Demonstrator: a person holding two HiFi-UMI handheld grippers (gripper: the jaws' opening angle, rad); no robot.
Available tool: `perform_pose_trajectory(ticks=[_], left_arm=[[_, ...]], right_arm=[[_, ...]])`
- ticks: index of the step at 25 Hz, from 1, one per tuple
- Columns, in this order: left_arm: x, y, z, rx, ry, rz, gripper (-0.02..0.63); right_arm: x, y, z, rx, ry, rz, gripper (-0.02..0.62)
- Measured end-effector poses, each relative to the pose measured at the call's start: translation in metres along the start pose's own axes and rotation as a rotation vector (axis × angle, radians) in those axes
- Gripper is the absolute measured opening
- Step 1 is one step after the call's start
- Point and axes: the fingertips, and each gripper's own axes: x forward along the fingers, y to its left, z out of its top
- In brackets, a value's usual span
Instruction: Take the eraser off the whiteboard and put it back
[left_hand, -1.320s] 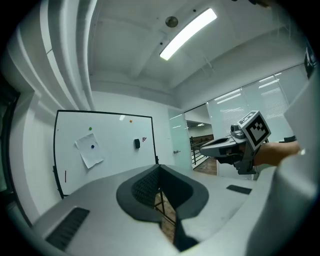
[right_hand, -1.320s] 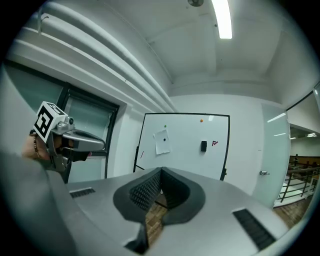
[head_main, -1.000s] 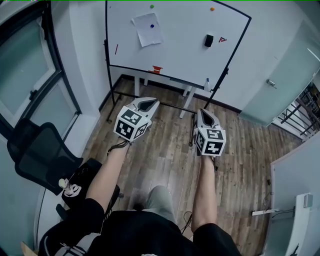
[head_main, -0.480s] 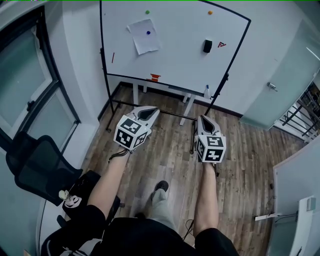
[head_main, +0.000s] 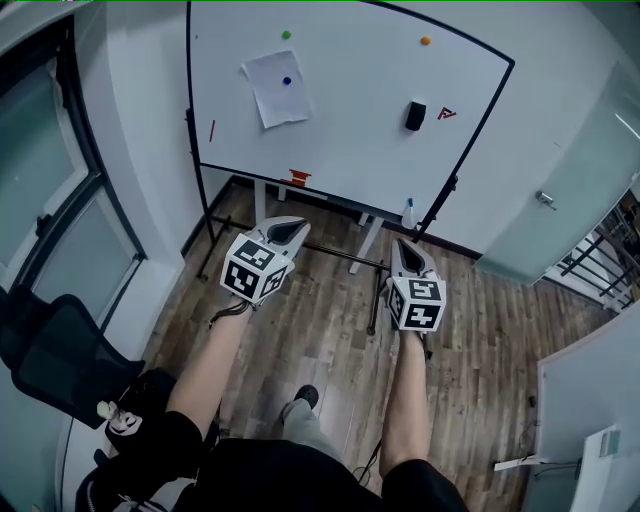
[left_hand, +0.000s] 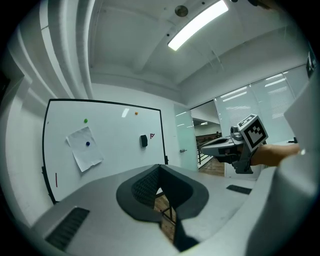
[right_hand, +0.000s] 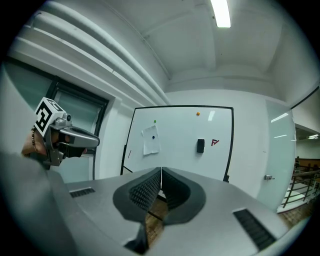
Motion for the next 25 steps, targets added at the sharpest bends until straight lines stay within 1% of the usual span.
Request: perform_pose_trajectory(ticks=[6,12,20,25], left_arm=[[0.069,0.037,0.020,0.000,0.005,0.039,0.018],[0.125,0.052,0.036,0.009,0.009,0.039,0.018],[0.187,0.058,0.051,0.016,-0.001,0.041,0.018],[0.208,0.056,0.054,0.019,0.005,0.056,0.018]], right_arm=[[0.069,-0.053,0.019,-0.015,-0.012,0.030,0.025],[0.114,-0.094,0.027,-0.026,-0.023,0.048,0.025],[0.150,-0.144,0.025,-0.032,-0.029,0.064,0.025],[0.159,-0.170,0.020,-0.030,-0.030,0.074,0.025]])
